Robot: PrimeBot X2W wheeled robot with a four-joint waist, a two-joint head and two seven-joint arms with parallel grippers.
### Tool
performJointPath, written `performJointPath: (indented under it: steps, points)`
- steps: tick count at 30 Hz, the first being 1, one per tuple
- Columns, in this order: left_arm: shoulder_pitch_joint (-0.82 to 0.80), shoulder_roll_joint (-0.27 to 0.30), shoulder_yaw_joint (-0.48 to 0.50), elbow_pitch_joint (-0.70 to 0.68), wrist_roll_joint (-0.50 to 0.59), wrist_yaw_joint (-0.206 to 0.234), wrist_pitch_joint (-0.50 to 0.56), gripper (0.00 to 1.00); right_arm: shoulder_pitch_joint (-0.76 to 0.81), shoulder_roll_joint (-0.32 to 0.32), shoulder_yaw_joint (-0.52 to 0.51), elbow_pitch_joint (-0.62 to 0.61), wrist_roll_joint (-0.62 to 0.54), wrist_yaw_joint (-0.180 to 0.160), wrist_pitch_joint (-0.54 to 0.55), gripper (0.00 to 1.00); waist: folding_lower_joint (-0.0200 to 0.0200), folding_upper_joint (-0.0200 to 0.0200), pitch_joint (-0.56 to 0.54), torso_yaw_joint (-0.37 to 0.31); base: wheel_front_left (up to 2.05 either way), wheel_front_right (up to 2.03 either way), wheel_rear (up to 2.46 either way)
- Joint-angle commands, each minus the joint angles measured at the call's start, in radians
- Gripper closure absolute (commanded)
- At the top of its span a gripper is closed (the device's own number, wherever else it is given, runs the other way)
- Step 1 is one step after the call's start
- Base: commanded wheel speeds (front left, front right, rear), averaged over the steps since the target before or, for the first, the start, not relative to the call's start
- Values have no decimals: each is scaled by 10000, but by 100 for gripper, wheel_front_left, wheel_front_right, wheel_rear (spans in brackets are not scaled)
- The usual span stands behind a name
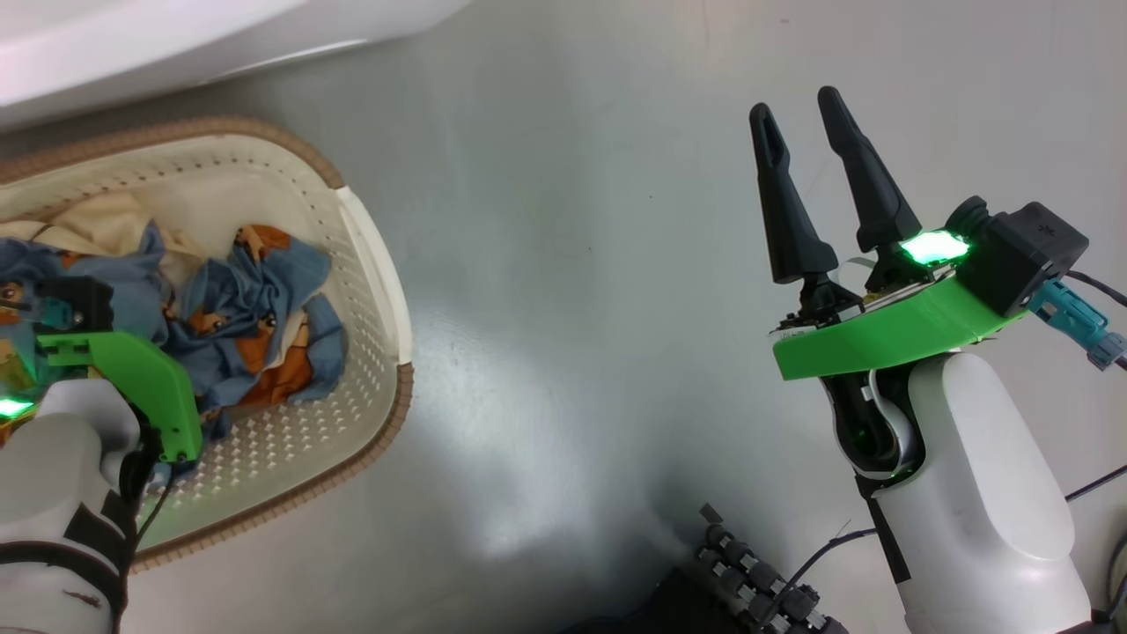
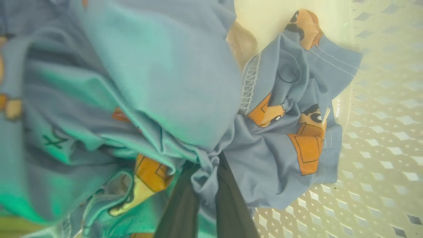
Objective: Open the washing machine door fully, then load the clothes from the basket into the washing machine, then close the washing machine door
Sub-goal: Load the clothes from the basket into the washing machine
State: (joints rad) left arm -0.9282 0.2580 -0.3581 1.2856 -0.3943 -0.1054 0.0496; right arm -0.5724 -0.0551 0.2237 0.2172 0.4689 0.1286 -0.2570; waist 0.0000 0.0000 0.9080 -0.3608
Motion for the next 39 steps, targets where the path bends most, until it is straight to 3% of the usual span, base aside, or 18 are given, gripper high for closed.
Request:
performJointPath:
  steps: [1, 16, 39]
  points:
    - [97, 182, 138, -25, -133, -72, -195, 100, 204, 48, 84, -186, 32, 21, -48, 0, 0, 0, -102, 73, 0, 0, 0]
    - [817, -338, -530, -286, -305, -246, -1589, 100, 412, 49, -172, 44, -229, 21, -48, 0, 0, 0, -1767, 653, 0, 0, 0]
    - [3321, -728, -1562, -3712, -3535, -252, -3041, 100, 1783, -517, -394, 972, -346, 21, -48, 0, 0, 0, -5718, 2209, 0, 0, 0]
